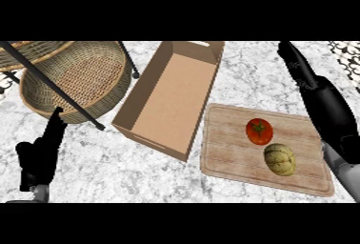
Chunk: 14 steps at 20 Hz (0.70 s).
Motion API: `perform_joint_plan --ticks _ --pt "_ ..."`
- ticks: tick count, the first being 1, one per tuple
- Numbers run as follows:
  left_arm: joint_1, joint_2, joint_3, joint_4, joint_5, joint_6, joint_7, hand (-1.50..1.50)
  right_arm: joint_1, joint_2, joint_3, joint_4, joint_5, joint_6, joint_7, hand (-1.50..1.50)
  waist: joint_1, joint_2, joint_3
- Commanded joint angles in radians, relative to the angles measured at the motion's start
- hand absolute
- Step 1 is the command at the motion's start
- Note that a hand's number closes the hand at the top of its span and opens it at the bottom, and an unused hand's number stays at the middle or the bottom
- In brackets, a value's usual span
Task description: Pick the tomato from the cutting board and place it in the cardboard box
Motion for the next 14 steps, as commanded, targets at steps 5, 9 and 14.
perform_joint_plan --ticks 5,9,14 --pt "-0.044 0.145 0.035 -0.008 -0.11 0.01 0.001 0.0 0.037 -0.016 0.054 0.196 -0.259 0.361 0.079 -1.5 0.076 0.041 -0.01" --pt "0.008 0.139 -0.001 -0.016 -0.125 0.001 -0.004 0.0 -0.012 -0.301 0.255 0.129 0.196 0.484 -0.106 -1.5 0.083 0.033 -0.014" --pt "-0.074 0.165 0.032 0.061 -0.12 -0.022 0.015 0.0 0.07 -0.186 0.119 0.487 -0.108 0.658 -0.397 -1.5 0.064 0.041 -0.009"
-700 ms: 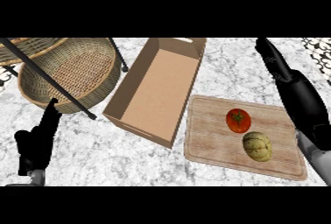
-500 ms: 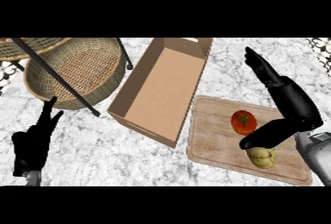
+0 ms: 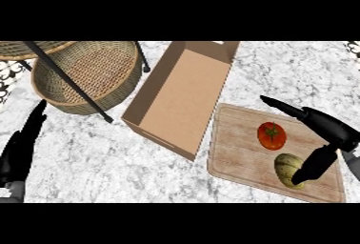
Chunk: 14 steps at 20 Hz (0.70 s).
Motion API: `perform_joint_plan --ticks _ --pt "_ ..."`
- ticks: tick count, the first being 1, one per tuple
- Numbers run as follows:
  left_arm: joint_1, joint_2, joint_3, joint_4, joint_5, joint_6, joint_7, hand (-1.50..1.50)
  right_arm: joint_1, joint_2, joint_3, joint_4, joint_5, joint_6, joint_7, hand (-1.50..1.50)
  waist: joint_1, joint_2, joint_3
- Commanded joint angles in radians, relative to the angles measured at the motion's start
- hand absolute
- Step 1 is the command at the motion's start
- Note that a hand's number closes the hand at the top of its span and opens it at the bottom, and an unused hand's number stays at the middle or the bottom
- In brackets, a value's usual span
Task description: Pick the tomato from the cutting board and place it in the cardboard box
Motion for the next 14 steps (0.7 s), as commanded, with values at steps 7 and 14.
perform_joint_plan --ticks 7,14 --pt "-0.076 -0.007 -0.004 0.065 -0.039 0.0 0.036 0.0 -0.209 -0.075 -0.025 0.423 0.166 0.252 -0.489 -1.5 0.009 -0.002 -0.002" --pt "-0.087 0.007 -0.002 0.061 -0.049 -0.018 0.031 0.0 -0.38 -0.09 0.187 0.436 0.454 0.219 -0.467 -1.5 0.023 -0.004 -0.005"
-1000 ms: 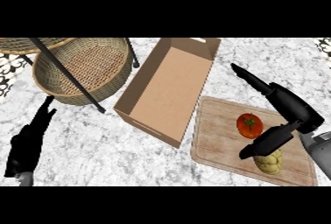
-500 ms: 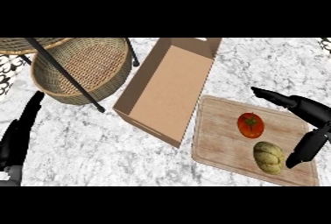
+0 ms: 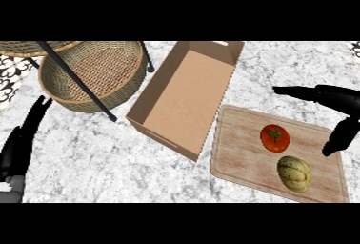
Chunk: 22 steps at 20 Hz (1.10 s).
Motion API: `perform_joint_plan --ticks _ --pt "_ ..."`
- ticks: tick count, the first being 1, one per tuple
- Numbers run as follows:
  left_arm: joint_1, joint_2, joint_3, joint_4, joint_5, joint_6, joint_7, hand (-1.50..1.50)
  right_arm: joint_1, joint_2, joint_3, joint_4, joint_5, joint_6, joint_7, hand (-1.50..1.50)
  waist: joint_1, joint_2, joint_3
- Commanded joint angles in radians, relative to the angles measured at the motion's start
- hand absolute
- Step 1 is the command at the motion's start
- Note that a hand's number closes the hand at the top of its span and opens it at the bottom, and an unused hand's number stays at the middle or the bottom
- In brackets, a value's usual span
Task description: Pick the tomato from the cutting board and place it in the cardboard box
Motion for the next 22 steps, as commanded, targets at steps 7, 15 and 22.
perform_joint_plan --ticks 7,15,22 --pt "-0.06 -0.009 0.027 0.087 0.004 -0.024 -0.012 0.0 -0.198 0.089 0.259 0.092 0.318 0.087 -0.015 -1.5 -0.021 0.002 -0.008" --pt "-0.044 -0.003 0.072 0.106 0.005 -0.044 -0.019 0.0 -0.257 0.182 0.297 0.218 0.403 0.103 -0.023 -1.5 -0.043 -0.008 -0.008" --pt "-0.043 -0.016 0.064 0.036 -0.037 -0.029 0.058 0.0 -0.267 0.296 0.302 0.311 0.465 0.066 -0.012 -1.5 -0.045 -0.01 -0.007"
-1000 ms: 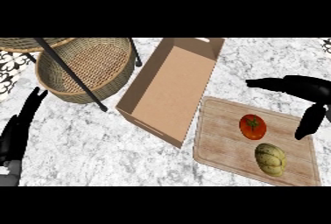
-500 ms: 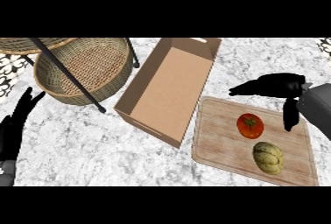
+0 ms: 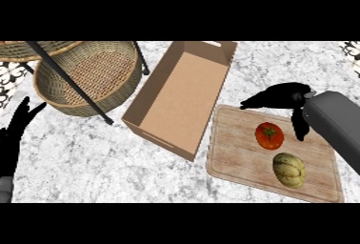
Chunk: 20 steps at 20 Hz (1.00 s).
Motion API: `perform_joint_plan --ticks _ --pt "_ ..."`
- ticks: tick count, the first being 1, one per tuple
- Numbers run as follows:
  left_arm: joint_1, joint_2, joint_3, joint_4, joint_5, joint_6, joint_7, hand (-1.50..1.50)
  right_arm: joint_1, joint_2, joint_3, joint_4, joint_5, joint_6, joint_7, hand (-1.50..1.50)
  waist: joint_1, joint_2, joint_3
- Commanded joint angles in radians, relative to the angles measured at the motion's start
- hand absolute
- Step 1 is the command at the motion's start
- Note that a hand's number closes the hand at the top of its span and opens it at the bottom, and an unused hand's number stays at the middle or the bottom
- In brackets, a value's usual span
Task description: Pick the tomato from the cutting board and place it in the cardboard box
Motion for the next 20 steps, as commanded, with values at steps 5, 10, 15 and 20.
perform_joint_plan --ticks 5,10,15,20 --pt "-0.072 -0.002 0.014 0.021 0.001 -0.047 0.065 0.0 -0.04 0.034 -0.028 0.042 0.028 0.113 -0.087 -1.5 -0.02 0.005 -0.009" --pt "0.017 -0.057 -0.001 0.011 -0.033 -0.008 -0.009 0.0 -0.008 0.064 -0.031 -0.031 0.014 0.141 -0.067 -1.5 -0.023 0.002 -0.01" --pt "-0.03 -0.025 0.041 0.037 -0.006 -0.054 0.004 0.0 0.033 0.016 -0.034 -0.109 -0.007 0.137 -0.108 -1.5 -0.033 0.002 -0.01" --pt "-0.032 -0.067 0.022 0.055 -0.057 -0.011 0.0 0.0 0.026 0.014 -0.025 -0.179 -0.007 0.198 -0.035 -1.5 -0.033 0.002 -0.01"
